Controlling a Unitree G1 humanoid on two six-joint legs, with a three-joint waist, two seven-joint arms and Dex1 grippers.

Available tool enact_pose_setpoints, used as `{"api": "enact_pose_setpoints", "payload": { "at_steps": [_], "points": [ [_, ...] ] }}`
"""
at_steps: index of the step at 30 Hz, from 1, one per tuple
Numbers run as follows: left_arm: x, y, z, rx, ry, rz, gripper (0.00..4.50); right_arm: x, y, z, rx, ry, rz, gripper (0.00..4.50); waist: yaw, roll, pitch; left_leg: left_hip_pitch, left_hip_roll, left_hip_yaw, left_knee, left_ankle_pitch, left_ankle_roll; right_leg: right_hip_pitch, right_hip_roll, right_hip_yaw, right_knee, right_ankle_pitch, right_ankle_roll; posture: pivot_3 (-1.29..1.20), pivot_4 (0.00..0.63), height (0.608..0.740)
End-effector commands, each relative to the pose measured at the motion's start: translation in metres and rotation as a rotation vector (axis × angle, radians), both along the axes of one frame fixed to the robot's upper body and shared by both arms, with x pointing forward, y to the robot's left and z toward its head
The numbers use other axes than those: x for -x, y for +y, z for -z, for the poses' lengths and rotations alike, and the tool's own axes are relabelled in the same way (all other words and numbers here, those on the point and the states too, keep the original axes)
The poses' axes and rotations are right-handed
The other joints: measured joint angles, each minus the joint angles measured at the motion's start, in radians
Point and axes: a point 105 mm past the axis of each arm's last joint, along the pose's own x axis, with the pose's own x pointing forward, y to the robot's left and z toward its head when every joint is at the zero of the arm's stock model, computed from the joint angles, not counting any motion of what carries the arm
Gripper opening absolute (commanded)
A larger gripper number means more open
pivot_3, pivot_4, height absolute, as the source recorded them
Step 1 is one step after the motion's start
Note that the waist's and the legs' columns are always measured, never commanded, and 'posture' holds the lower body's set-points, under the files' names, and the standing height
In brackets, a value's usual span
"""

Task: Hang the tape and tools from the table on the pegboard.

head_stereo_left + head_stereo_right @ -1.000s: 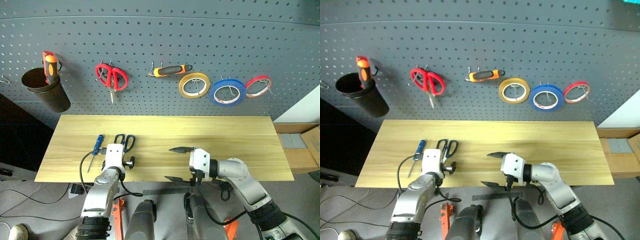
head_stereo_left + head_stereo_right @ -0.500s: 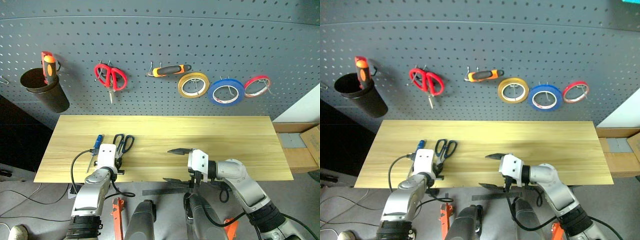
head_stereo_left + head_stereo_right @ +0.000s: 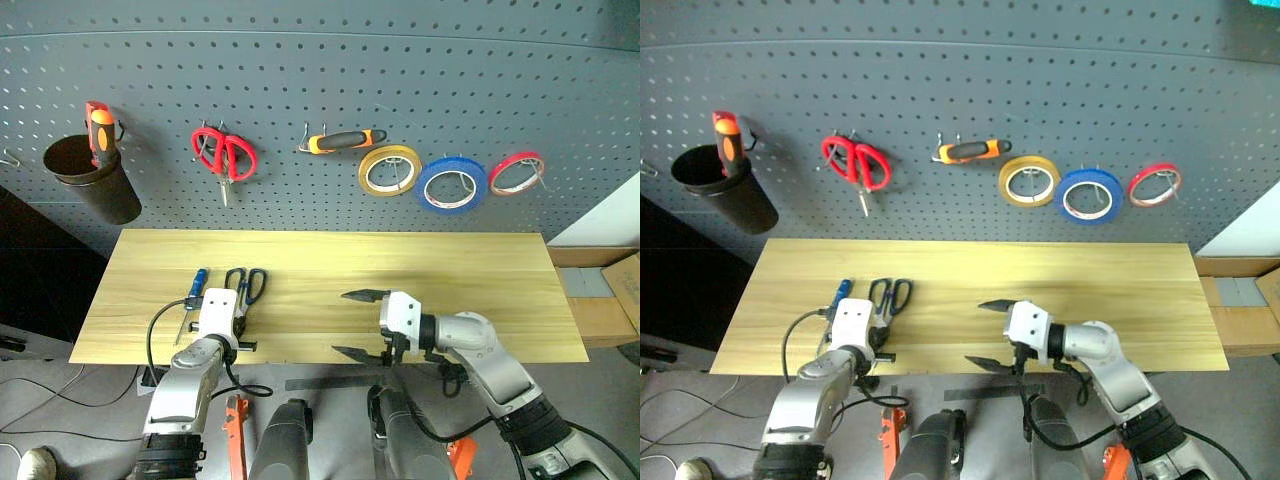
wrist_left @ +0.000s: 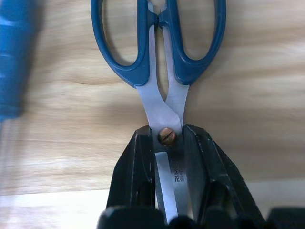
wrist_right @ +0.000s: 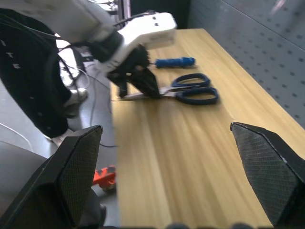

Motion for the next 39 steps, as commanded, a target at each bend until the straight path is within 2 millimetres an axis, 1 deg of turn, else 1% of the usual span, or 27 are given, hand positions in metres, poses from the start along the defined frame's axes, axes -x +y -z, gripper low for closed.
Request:
{"api": "enact_pose_setpoints", "payload": {
  "at_steps": [1, 3, 7, 10, 12, 14, 16, 19, 20, 22, 24, 26, 28, 30, 35, 37, 39],
  "points": [
    [0.011, -0.014, -0.035, -0.052, -0.158, 0.132, 0.53, -0.003, -0.013, -0.016, -0.037, -0.041, 0.043, 4.5, 0.002, -0.001, -0.002, -0.001, 0.0, -0.001, 0.0, 0.0, -0.002, 0.0, 0.0, 0.0, 0.0, 0.0, 0.0, 0.03, 0.214, 0.74],
    [0.025, -0.018, -0.044, -0.085, -0.204, 0.186, 0.53, -0.004, -0.019, -0.023, -0.064, -0.036, 0.07, 4.5, 0.006, -0.002, -0.007, -0.003, 0.0, -0.004, 0.0, 0.0, -0.006, -0.002, -0.001, 0.0, 0.0, 0.0, -0.001, 0.05, 0.191, 0.74],
    [0.049, -0.027, -0.066, -0.171, -0.332, 0.273, 0.53, -0.005, -0.029, -0.038, -0.135, -0.026, 0.144, 4.5, 0.019, 0.001, -0.027, -0.004, 0.0, -0.005, -0.001, -0.001, -0.007, -0.003, -0.001, 0.0, 0.0, -0.001, -0.003, 0.07, 0.143, 0.74],
    [0.059, -0.036, -0.081, -0.238, -0.432, 0.351, 0.53, -0.005, -0.032, -0.047, -0.195, -0.004, 0.18, 4.5, 0.033, 0.001, -0.051, -0.004, 0.0, -0.004, -0.001, -0.002, -0.006, -0.002, -0.001, -0.001, -0.001, -0.002, -0.003, 0.09, 0.114, 0.74],
    [0.062, -0.041, -0.1, -0.293, -0.539, 0.388, 0.53, -0.005, -0.034, -0.056, -0.242, 0.004, 0.203, 4.5, 0.042, 0.002, -0.069, -0.003, 0.0, -0.003, -0.001, -0.002, -0.006, -0.001, 0.0, -0.002, -0.001, -0.003, -0.004, 0.1, 0.09, 0.74],
    [0.062, -0.037, -0.117, -0.341, -0.629, 0.371, 0.53, -0.004, -0.034, -0.062, -0.272, 0.01, 0.215, 4.5, 0.051, 0.002, -0.085, -0.002, 0.0, 0.0, 0.0, -0.001, -0.005, 0.0, 0.001, -0.003, -0.001, -0.004, -0.002, 0.11, 0.072, 0.74],
    [0.059, -0.033, -0.128, -0.373, -0.683, 0.347, 0.53, -0.006, -0.033, -0.066, -0.285, 0.007, 0.227, 4.5, 0.053, 0.001, -0.106, 0.0, 0.0, 0.002, 0.001, -0.001, -0.005, 0.002, 0.004, -0.003, -0.001, -0.005, 0.002, 0.12, 0.059, 0.74],
    [0.043, -0.019, -0.161, -0.436, -0.821, 0.248, 0.53, -0.012, -0.029, -0.075, -0.323, -0.024, 0.249, 4.5, 0.055, 0.0, -0.13, 0.004, 0.0, 0.003, 0.001, 0.0, -0.003, 0.007, 0.008, -0.003, 0.0, -0.005, 0.002, 0.12, 0.034, 0.74],
    [0.035, -0.016, -0.169, -0.441, -0.851, 0.223, 0.53, -0.013, -0.027, -0.078, -0.334, -0.033, 0.248, 4.5, 0.057, 0.0, -0.137, 0.005, 0.0, 0.003, 0.001, 0.001, -0.002, 0.007, 0.009, -0.003, 0.0, -0.004, 0.002, 0.13, 0.027, 0.74],
    [0.021, -0.014, -0.179, -0.433, -0.881, 0.195, 0.53, -0.017, -0.021, -0.082, -0.347, -0.043, 0.239, 4.5, 0.059, 0.001, -0.151, 0.007, -0.002, 0.003, 0.001, 0.002, -0.001, 0.01, 0.012, -0.004, 0.0, -0.002, 0.002, 0.12, 0.016, 0.74],
    [0.009, -0.016, -0.182, -0.421, -0.899, 0.215, 0.53, -0.021, -0.017, -0.084, -0.352, -0.049, 0.237, 4.5, 0.058, 0.001, -0.164, 0.017, -0.002, 0.003, 0.001, 0.002, -0.001, 0.019, 0.013, -0.004, -0.001, -0.002, 0.001, 0.12, 0.01, 0.74],
    [-0.003, -0.012, -0.18, -0.38, -0.885, 0.199, 0.53, -0.024, -0.014, -0.087, -0.357, -0.057, 0.235, 4.5, 0.055, 0.002, -0.176, 0.024, -0.001, 0.004, 0.0, 0.002, -0.001, 0.025, 0.013, -0.004, -0.001, -0.004, -0.002, 0.12, 0.009, 0.74],
    [-0.011, -0.011, -0.176, -0.348, -0.867, 0.201, 0.53, -0.027, -0.012, -0.089, -0.362, -0.062, 0.235, 4.5, 0.051, 0.001, -0.18, 0.032, -0.001, 0.006, -0.001, 0.002, -0.001, 0.031, 0.013, -0.003, -0.001, -0.006, -0.006, 0.1, 0.002, 0.74],
    [-0.016, -0.009, -0.171, -0.307, -0.842, 0.191, 0.53, -0.029, -0.012, -0.091, -0.366, -0.067, 0.239, 4.5, 0.052, 0.001, -0.182, 0.033, 0.0, 0.005, -0.001, 0.002, -0.001, 0.032, 0.014, -0.003, 0.0, -0.006, -0.006, 0.09, 0.001, 0.74],
    [-0.024, -0.007, -0.147, -0.219, -0.743, 0.18, 0.53, -0.03, -0.016, -0.092, -0.361, -0.076, 0.259, 4.5, 0.052, 0.001, -0.187, 0.033, 0.0, 0.005, -0.001, 0.002, -0.001, 0.032, 0.015, -0.003, 0.001, -0.004, -0.003, 0.08, 0.001, 0.74],
    [-0.027, -0.008, -0.143, -0.182, -0.722, 0.179, 0.53, -0.03, -0.017, -0.091, -0.357, -0.075, 0.265, 4.5, 0.052, 0.001, -0.187, 0.033, 0.0, 0.005, -0.001, 0.002, -0.001, 0.032, 0.015, -0.002, 0.001, -0.004, -0.003, 0.07, 0.002, 0.74],
    [-0.031, -0.012, -0.142, -0.153, -0.714, 0.187, 0.53, -0.03, -0.018, -0.089, -0.351, -0.075, 0.273, 4.5, 0.052, 0.0, -0.188, 0.033, -0.001, 0.005, -0.001, 0.002, -0.001, 0.032, 0.015, -0.002, 0.001, -0.004, -0.003, 0.07, 0.002, 0.74]
  ]
}}
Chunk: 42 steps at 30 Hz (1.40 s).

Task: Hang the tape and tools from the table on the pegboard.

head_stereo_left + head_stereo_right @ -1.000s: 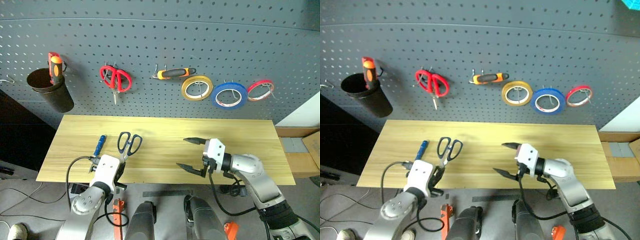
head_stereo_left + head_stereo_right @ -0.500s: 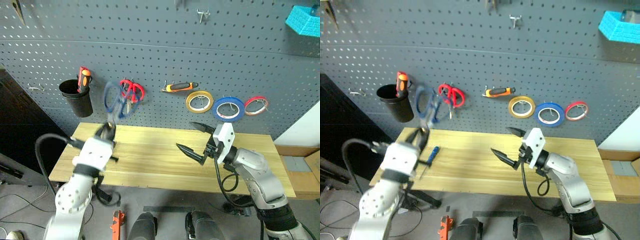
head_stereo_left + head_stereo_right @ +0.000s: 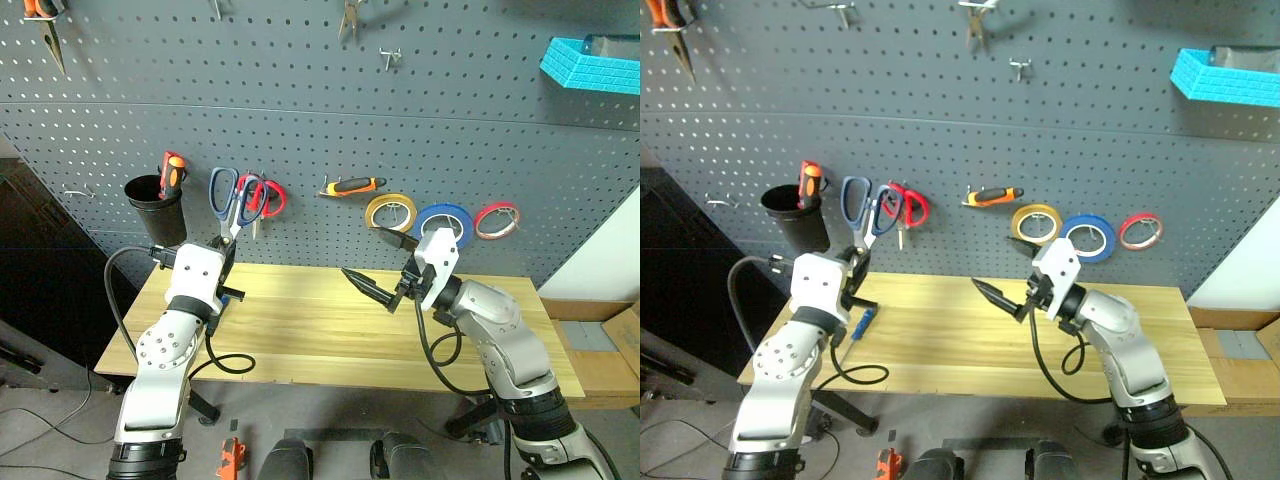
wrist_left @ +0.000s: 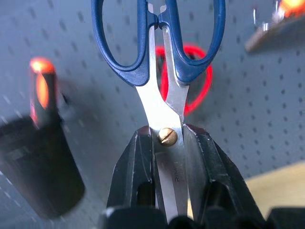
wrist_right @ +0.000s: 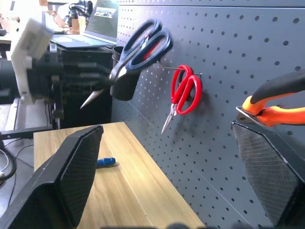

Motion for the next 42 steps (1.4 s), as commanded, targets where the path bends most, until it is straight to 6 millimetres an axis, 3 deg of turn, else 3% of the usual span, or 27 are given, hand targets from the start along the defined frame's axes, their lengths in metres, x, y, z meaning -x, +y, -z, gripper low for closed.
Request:
{"api": "enact_pose_setpoints", "payload": {
  "at_steps": [1, 12, 23, 30, 35, 40, 42],
  "points": [
    [-0.009, -0.009, -0.018, 0.043, -0.048, 0.039, 0.53, 0.001, -0.004, -0.011, -0.001, -0.055, 0.021, 4.5, 0.001, -0.001, -0.001, 0.0, 0.0, 0.0, 0.0, 0.0, 0.0, 0.0, 0.0, 0.0, 0.0, 0.0, 0.0, 0.07, 0.002, 0.74],
    [-0.035, -0.019, -0.015, 0.108, 0.049, 0.078, 0.53, 0.002, -0.006, -0.012, 0.002, -0.055, 0.045, 4.5, -0.003, 0.001, -0.016, 0.0, 0.0, 0.0, 0.001, 0.0, 0.0, 0.001, 0.001, 0.0, 0.001, 0.0, 0.0, 0.04, 0.007, 0.74],
    [-0.033, -0.02, 0.004, 0.137, 0.166, 0.058, 0.53, 0.004, -0.008, -0.011, 0.007, -0.044, 0.057, 4.5, -0.006, 0.002, -0.017, 0.001, 0.0, 0.0, 0.001, 0.0, 0.0, 0.001, 0.002, 0.001, 0.001, 0.0, 0.0, 0.03, 0.025, 0.74],
    [-0.033, -0.022, 0.004, 0.136, 0.172, 0.059, 2.86, 0.006, -0.009, -0.009, 0.013, -0.031, 0.056, 4.5, -0.007, 0.002, -0.017, 0.001, 0.0, 0.0, 0.001, 0.0, 0.0, 0.001, 0.002, 0.001, 0.001, 0.0, 0.0, 0.03, 0.038, 0.74],
    [-0.02, -0.021, 0.024, 0.135, 0.212, 0.033, 4.47, 0.01, -0.007, -0.001, 0.042, -0.009, 0.035, 4.5, -0.011, 0.003, -0.017, 0.001, 0.0, 0.0, 0.001, 0.0, 0.0, 0.001, 0.002, 0.002, 0.001, -0.001, -0.002, 0.03, 0.067, 0.74],
    [0.004, -0.007, 0.07, 0.201, 0.347, -0.087, 4.47, 0.02, 0.012, 0.019, 0.121, 0.034, -0.036, 4.5, -0.023, 0.007, -0.007, 0.002, 0.001, 0.0, 0.001, 0.0, 0.0, 0.001, 0.001, 0.002, 0.001, -0.004, -0.006, 0.02, 0.133, 0.74],
    [0.014, 0.007, 0.082, 0.224, 0.393, -0.15, 4.47, 0.024, 0.028, 0.024, 0.148, 0.039, -0.083, 4.5, -0.028, 0.007, 0.017, 0.004, 0.002, -0.001, 0.001, 0.0, 0.0, 0.003, 0.001, 0.001, 0.002, -0.004, -0.006, 0.01, 0.162, 0.74]
  ]
}}
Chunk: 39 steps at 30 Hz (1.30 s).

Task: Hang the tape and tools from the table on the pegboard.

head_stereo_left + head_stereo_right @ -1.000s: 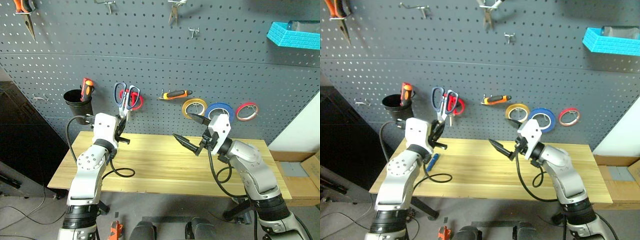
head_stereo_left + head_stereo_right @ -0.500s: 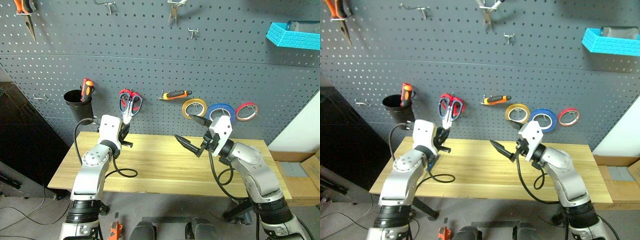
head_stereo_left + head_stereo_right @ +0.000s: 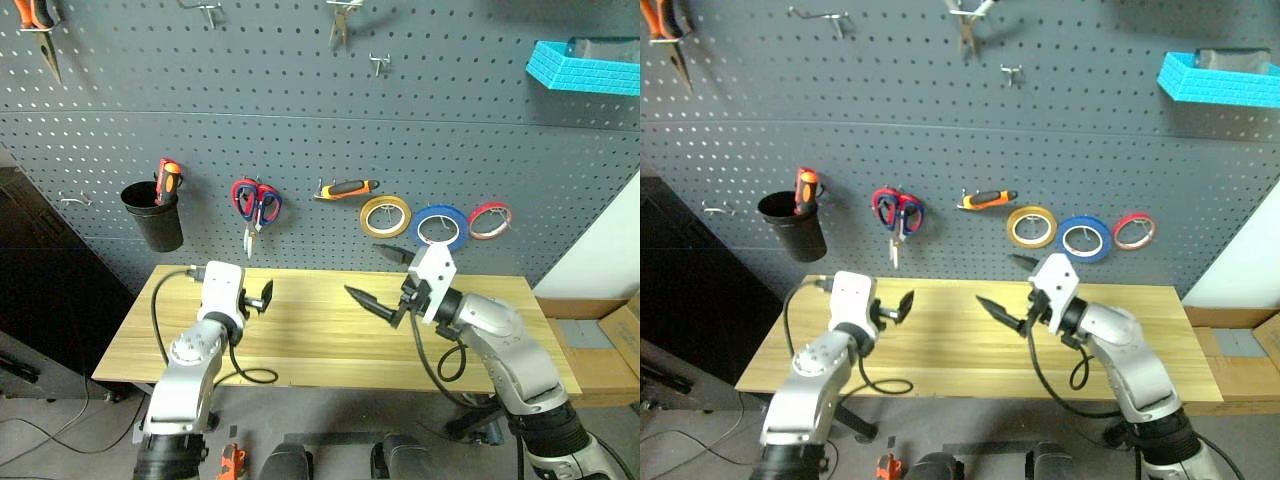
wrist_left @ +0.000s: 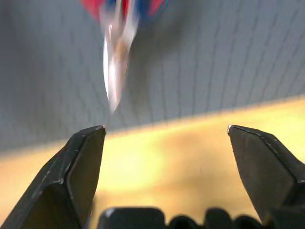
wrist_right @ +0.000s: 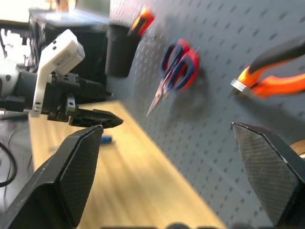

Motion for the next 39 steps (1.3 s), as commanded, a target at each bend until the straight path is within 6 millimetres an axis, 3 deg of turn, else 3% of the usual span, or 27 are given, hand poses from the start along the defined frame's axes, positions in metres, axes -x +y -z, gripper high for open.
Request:
{"api": "enact_pose_setpoints", "payload": {
  "at_steps": [1, 5, 9, 12, 17, 22, 26, 30, 38, 39],
  "points": [
    [0.008, 0.026, -0.003, 0.001, 0.007, -0.102, 4.47, 0.009, 0.028, -0.004, 0.029, -0.033, -0.092, 4.5, -0.003, 0.0, 0.023, 0.002, 0.002, -0.001, 0.0, 0.0, 0.0, 0.001, -0.001, 0.0, 0.0, 0.0, 0.0, 0.01, 0.176, 0.74],
    [0.006, 0.057, -0.007, -0.018, 0.043, -0.141, 4.47, 0.004, 0.051, -0.006, 0.059, -0.019, -0.093, 4.5, -0.009, 0.0, 0.078, 0.001, 0.014, -0.004, 0.0, 0.0, 0.0, -0.002, -0.002, -0.002, 0.0, -0.001, -0.001, 0.02, 0.246, 0.74],
    [-0.011, 0.094, -0.015, -0.063, 0.085, -0.157, 4.47, 0.005, 0.082, -0.02, 0.035, 0.002, -0.12, 4.5, -0.006, 0.002, 0.116, -0.005, 0.015, -0.004, 0.0, 0.001, 0.001, -0.01, 0.003, -0.004, 0.004, 0.001, -0.003, 0.02, 0.3, 0.74],
    [-0.022, 0.107, -0.019, -0.067, 0.121, -0.14, 4.47, 0.007, 0.093, -0.026, 0.021, 0.027, -0.132, 4.5, -0.006, 0.0, 0.14, -0.008, 0.015, -0.003, -0.005, 0.001, 0.001, -0.015, 0.006, -0.004, 0.005, 0.001, -0.003, 0.01, 0.338, 0.74],
    [-0.039, 0.115, -0.02, -0.026, 0.181, -0.099, 4.47, 0.006, 0.094, -0.022, 0.046, 0.053, -0.113, 4.5, -0.011, -0.003, 0.173, -0.012, 0.013, -0.002, -0.013, -0.002, -0.003, -0.021, -0.004, -0.005, 0.001, 0.002, -0.007, 0.0, 0.38, 0.74],
    [-0.051, 0.13, -0.019, -0.005, 0.228, -0.123, 4.47, 0.002, 0.086, -0.018, 0.059, 0.085, -0.063, 4.5, -0.027, -0.009, 0.201, -0.041, 0.012, -0.002, -0.009, -0.003, -0.005, -0.049, -0.007, -0.007, 0.003, 0.003, -0.007, -0.03, 0.415, 0.74],
    [-0.053, 0.133, -0.015, 0.025, 0.272, -0.129, 4.47, 0.002, 0.08, -0.014, 0.07, 0.103, -0.042, 4.5, -0.033, -0.01, 0.227, -0.042, 0.012, -0.003, -0.009, -0.003, -0.005, -0.049, -0.008, -0.008, 0.003, 0.003, -0.007, -0.04, 0.436, 0.74],
    [-0.054, 0.124, -0.012, 0.042, 0.312, -0.088, 3.6, 0.002, 0.077, -0.011, 0.073, 0.114, -0.03, 4.5, -0.033, -0.009, 0.238, -0.041, 0.013, -0.002, -0.009, -0.003, -0.005, -0.049, -0.006, -0.008, 0.004, 0.003, -0.007, -0.03, 0.428, 0.74],
    [-0.058, 0.119, -0.021, 0.029, 0.294, -0.072, 0.83, -0.005, 0.079, -0.013, 0.062, 0.098, -0.017, 4.5, -0.031, -0.008, 0.238, -0.041, 0.013, -0.002, -0.009, -0.002, -0.005, -0.049, -0.006, -0.008, 0.005, 0.003, -0.006, -0.01, 0.383, 0.74],
    [-0.058, 0.119, -0.022, 0.028, 0.29, -0.075, 0.76, -0.006, 0.079, -0.013, 0.062, 0.095, -0.016, 4.5, -0.031, -0.008, 0.238, -0.041, 0.013, -0.002, -0.009, -0.002, -0.006, -0.049, -0.006, -0.008, 0.005, 0.003, -0.006, -0.01, 0.377, 0.74]
  ]
}}
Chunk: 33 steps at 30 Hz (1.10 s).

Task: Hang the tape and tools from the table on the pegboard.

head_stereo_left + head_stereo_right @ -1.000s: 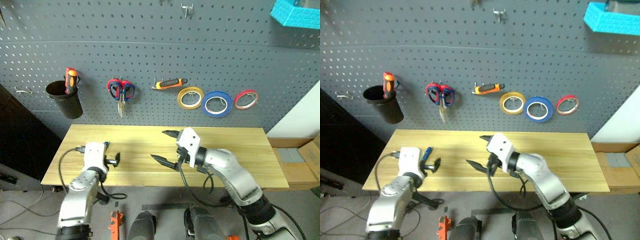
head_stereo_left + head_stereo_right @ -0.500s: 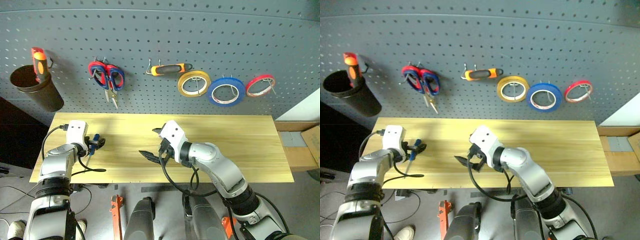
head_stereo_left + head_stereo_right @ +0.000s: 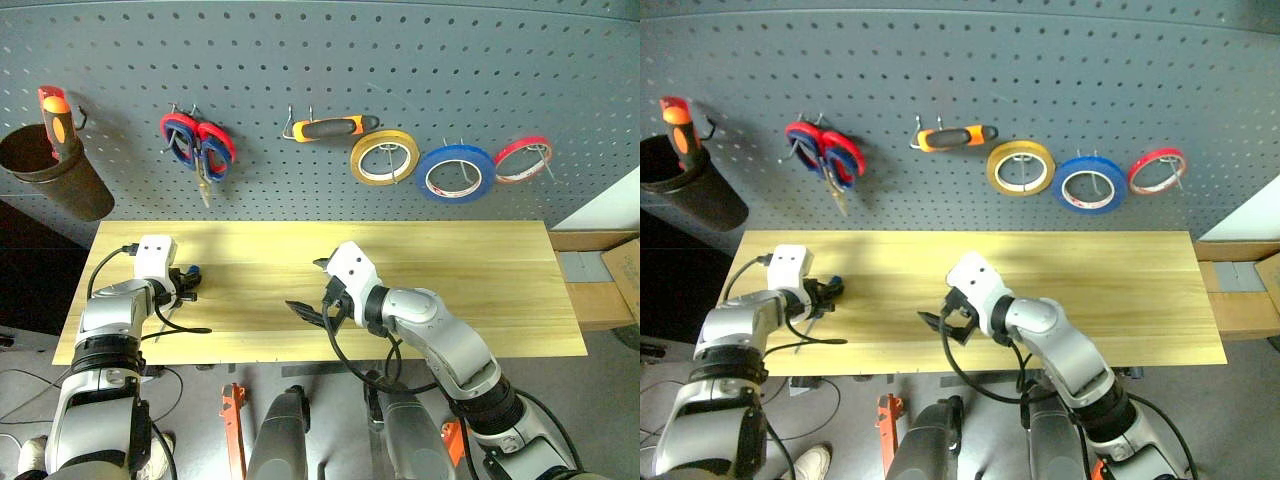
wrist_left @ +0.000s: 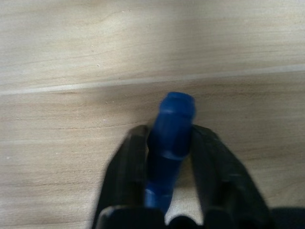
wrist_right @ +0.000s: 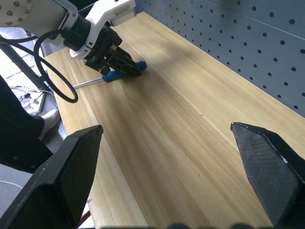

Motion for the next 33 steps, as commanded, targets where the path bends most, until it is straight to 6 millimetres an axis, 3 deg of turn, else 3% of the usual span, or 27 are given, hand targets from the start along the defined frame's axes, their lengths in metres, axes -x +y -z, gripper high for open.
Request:
{"api": "enact_pose_setpoints", "payload": {
  "at_steps": [1, 5, 7, 11, 14, 16, 22, 25, 30, 33],
  "points": [
    [0.001, 0.001, -0.007, -0.03, -0.016, 0.006, 0.76, -0.001, 0.001, -0.013, -0.037, -0.049, -0.013, 4.5, 0.0, 0.0, 0.0, 0.0, 0.0, 0.0, 0.0, 0.0, 0.0, 0.0, 0.0, 0.0, 0.0, 0.0, 0.0, -0.01, 0.365, 0.74],
    [0.004, -0.009, -0.012, -0.069, -0.059, 0.057, 0.76, 0.0, -0.003, -0.016, -0.06, -0.045, -0.025, 4.5, 0.001, -0.002, -0.002, -0.001, 0.0, 0.0, -0.001, 0.0, -0.002, 0.0, 0.0, 0.0, -0.001, 0.0, 0.0, 0.01, 0.328, 0.74],
    [0.014, -0.029, -0.02, -0.191, -0.124, 0.174, 0.76, 0.008, -0.011, -0.024, -0.128, -0.027, -0.065, 4.5, 0.0, -0.005, -0.004, -0.001, 0.0, -0.001, -0.001, 0.003, -0.007, 0.0, -0.001, 0.0, -0.002, 0.0, 0.0, 0.02, 0.298, 0.74],
    [0.042, -0.067, -0.054, -0.388, -0.369, 0.241, 0.76, 0.027, -0.033, -0.041, -0.259, -0.017, -0.161, 4.5, 0.009, -0.007, -0.019, -0.004, 0.001, -0.002, -0.003, 0.0, -0.013, -0.001, -0.002, 0.003, -0.006, 0.0, 0.0, 0.05, 0.223, 0.74],
    [0.056, -0.08, -0.068, -0.471, -0.466, 0.224, 0.76, 0.032, -0.042, -0.045, -0.292, -0.012, -0.185, 4.5, 0.024, -0.013, -0.041, -0.005, 0.001, -0.002, -0.003, 0.0, -0.014, -0.002, -0.002, 0.002, -0.008, 0.0, 0.0, 0.07, 0.18, 0.74],
    [0.063, -0.086, -0.092, -0.544, -0.583, 0.177, 0.76, 0.031, -0.046, -0.051, -0.32, -0.016, -0.184, 4.5, 0.031, -0.012, -0.067, -0.004, 0.001, -0.002, -0.002, 0.0, -0.015, -0.001, -0.002, 0.002, -0.007, 0.0, 0.0, 0.09, 0.145, 0.74],
    [0.067, -0.078, -0.209, -0.822, -1.017, -0.004, 0.76, 0.019, -0.033, -0.083, -0.438, -0.084, -0.166, 4.5, 0.046, -0.014, -0.117, 0.001, 0.0, 0.002, -0.002, 0.006, -0.015, 0.004, 0.002, -0.001, -0.006, 0.006, 0.0, 0.13, 0.085, 0.74],
    [0.059, -0.067, -0.254, -0.884, -1.144, -0.066, 0.76, 0.012, -0.02, -0.098, -0.481, -0.121, -0.166, 4.5, 0.051, -0.018, -0.138, 0.003, 0.002, 0.0, -0.003, 0.015, -0.017, 0.007, 0.01, -0.007, -0.007, 0.013, -0.005, 0.14, 0.07, 0.74],
    [0.034, -0.051, -0.299, -0.863, -1.236, -0.125, 0.76, 0.001, -0.006, -0.113, -0.509, -0.182, -0.149, 4.5, 0.057, -0.014, -0.17, 0.021, 0.003, -0.001, -0.005, 0.02, -0.013, 0.022, 0.017, -0.01, -0.007, 0.015, -0.004, 0.14, 0.057, 0.74],
    [0.021, -0.042, -0.312, -0.822, -1.246, -0.153, 0.76, -0.005, -0.003, -0.118, -0.514, -0.212, -0.132, 4.5, 0.059, -0.016, -0.184, 0.021, 0.003, -0.001, -0.004, 0.021, -0.011, 0.023, 0.017, -0.01, -0.006, 0.016, -0.005, 0.13, 0.058, 0.74]
  ]
}}
